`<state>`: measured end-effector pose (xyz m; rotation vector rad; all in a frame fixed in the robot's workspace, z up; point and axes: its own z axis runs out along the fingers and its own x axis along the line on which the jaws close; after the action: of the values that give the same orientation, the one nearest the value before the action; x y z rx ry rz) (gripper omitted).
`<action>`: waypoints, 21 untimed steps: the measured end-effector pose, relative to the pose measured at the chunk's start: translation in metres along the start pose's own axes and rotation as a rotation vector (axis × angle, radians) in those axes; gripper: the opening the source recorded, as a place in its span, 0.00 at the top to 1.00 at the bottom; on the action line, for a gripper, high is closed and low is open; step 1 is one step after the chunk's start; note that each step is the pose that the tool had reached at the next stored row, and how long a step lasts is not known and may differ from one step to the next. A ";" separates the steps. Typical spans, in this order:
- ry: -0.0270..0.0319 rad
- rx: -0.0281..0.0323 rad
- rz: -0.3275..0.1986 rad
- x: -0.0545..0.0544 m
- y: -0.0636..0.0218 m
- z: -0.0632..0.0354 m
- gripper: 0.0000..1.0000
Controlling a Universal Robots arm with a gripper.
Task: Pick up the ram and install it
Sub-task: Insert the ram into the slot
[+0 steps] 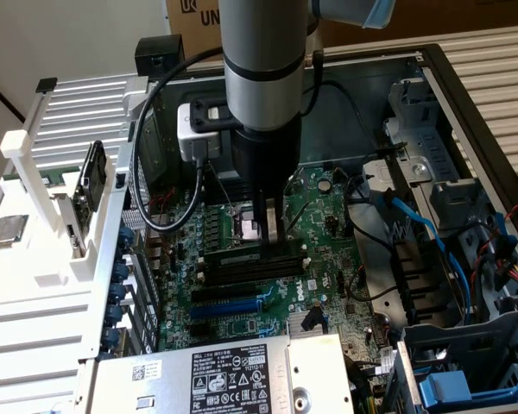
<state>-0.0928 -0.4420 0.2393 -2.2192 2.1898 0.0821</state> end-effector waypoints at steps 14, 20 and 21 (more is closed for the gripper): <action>-0.0003 -0.0043 0.013 0.002 0.0000 0.0005 0.87; -0.0006 -0.0037 0.024 0.002 0.0000 0.0006 0.87; -0.0006 -0.0037 0.024 0.002 0.0000 0.0006 0.87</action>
<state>-0.0928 -0.4440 0.2386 -2.1948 2.2180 0.0873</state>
